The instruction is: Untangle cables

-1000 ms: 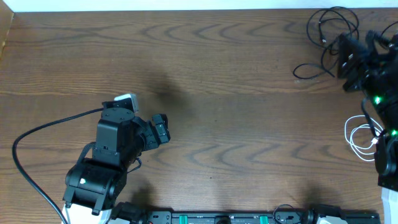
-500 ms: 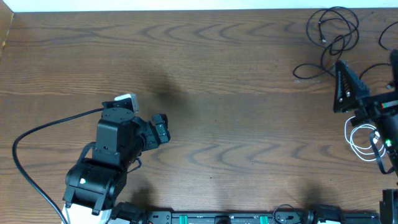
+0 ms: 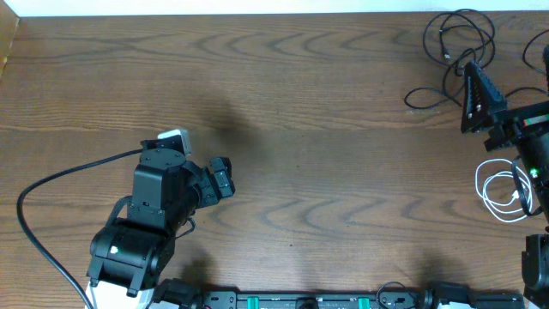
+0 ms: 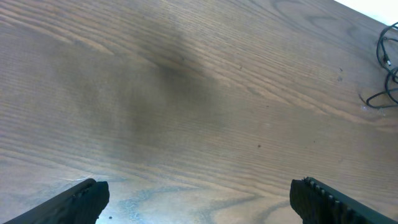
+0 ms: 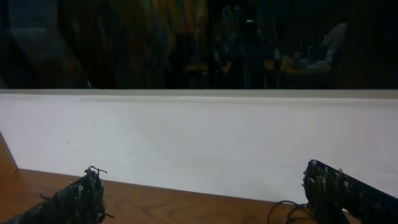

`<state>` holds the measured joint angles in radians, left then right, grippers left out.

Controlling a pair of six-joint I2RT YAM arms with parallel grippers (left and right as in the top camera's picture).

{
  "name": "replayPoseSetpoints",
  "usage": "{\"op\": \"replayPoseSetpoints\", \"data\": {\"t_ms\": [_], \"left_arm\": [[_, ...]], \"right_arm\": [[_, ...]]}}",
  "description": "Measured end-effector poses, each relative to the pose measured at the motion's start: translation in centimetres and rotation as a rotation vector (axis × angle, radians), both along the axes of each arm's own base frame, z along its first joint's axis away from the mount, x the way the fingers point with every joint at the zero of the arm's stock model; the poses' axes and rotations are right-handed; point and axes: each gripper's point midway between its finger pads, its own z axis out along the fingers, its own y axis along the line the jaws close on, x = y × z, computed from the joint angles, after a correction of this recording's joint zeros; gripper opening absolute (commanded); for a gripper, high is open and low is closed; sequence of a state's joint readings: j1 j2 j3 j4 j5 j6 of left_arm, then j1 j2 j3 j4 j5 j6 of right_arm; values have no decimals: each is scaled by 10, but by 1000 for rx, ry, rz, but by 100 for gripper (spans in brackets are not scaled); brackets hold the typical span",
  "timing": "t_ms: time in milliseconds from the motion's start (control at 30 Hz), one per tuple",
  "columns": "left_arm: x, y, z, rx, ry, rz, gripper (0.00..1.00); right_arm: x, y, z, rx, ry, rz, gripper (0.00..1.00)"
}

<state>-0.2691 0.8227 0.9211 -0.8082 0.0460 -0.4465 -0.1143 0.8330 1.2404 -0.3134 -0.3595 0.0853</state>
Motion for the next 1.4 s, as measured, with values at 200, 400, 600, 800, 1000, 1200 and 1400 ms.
{"op": "replayPoseSetpoints", "data": {"t_ms": [200,400,600,800,1000,1200,1400], "left_arm": [[0,0,0,-1,0,0,98],[0,0,0,0,0,0,98],[0,0,0,-1,0,0,98],[0,0,0,0,1,0,98],[0,0,0,0,1,0,98],[0,0,0,0,1,0,98],[0,0,0,0,1,0,98]], "right_arm": [[1,0,-16,4,68,0,99],[-1,0,-34,9,142,-1,99],[-16,2,-40,11,153,-3,99],[-45,0,-53,6,103,-45,99],[-67,-6,-84,3,-46,-97,99],[-66,-9,-130,-3,-142,-110,99],[-52,-10,-206,-2,-77,-114,99]]}}
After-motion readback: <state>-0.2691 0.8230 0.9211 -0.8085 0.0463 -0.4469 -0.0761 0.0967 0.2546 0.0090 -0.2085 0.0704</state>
